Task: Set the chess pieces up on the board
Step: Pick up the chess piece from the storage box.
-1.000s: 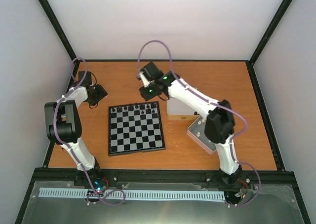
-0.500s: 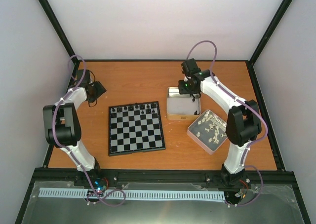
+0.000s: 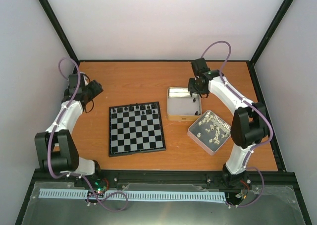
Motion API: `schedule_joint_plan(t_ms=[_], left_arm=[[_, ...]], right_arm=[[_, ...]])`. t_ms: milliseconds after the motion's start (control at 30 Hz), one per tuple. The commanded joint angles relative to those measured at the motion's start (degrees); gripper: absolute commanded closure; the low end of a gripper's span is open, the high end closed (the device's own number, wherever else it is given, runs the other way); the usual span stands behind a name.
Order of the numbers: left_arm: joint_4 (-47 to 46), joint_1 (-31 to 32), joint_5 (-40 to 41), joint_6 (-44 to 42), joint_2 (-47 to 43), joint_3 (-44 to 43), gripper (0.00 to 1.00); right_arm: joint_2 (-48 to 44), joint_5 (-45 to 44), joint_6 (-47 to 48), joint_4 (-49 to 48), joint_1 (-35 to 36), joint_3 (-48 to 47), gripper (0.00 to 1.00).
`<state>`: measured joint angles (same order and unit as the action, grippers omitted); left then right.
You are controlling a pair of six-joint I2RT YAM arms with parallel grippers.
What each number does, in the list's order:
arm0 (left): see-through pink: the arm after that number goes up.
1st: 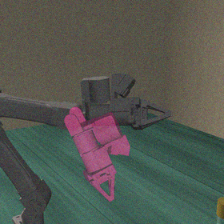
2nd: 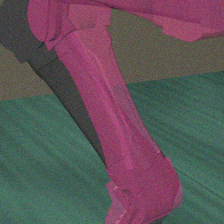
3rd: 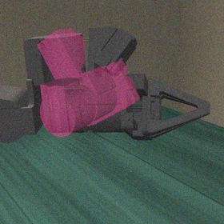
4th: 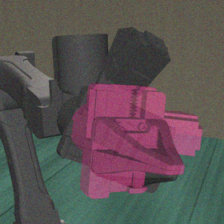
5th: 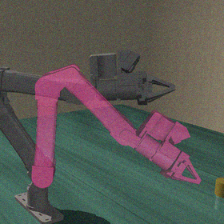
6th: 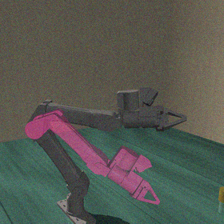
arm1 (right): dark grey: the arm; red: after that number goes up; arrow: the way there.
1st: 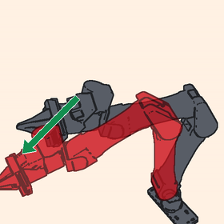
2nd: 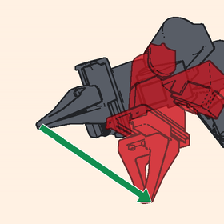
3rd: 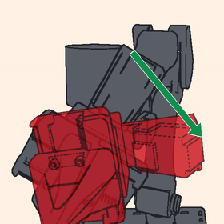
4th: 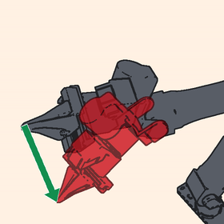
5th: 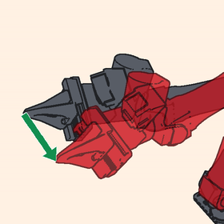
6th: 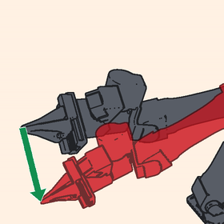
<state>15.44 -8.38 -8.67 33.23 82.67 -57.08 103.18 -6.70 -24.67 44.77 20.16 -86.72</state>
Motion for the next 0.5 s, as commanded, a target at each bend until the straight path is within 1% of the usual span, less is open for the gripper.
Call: schedule_joint_plan(t_ms=[0,100,167,267,400,467], left_arm=[[-3.3,-0.3,-0.9,-3.3,-4.5,3.4,0.40],[-3.3,-0.3,-1.3,-4.1,-6.3,6.0,0.40],[-3.3,-0.3,-1.2,-4.6,-7.1,7.0,0.41],[-3.3,-0.3,-1.1,-5.6,-6.9,8.0,0.41],[-3.3,-0.3,-1.4,-6.6,-5.7,8.4,0.42],[-3.3,-0.3,-1.3,-6.9,-5.3,8.4,0.42]], right_arm=[[3.9,0.0,-1.5,1.0,-0.3,-2.9,0.73],[6.3,-1.2,-3.5,2.0,-0.3,-3.7,0.74],[7.9,-1.2,-4.5,2.7,-0.4,-4.4,0.74],[10.6,-3.4,-5.7,4.2,-0.4,-5.9,0.74],[13.6,-5.8,-6.0,5.4,-0.4,-7.4,0.80],[14.6,-6.3,-6.3,5.7,-0.4,-7.9,0.82]])
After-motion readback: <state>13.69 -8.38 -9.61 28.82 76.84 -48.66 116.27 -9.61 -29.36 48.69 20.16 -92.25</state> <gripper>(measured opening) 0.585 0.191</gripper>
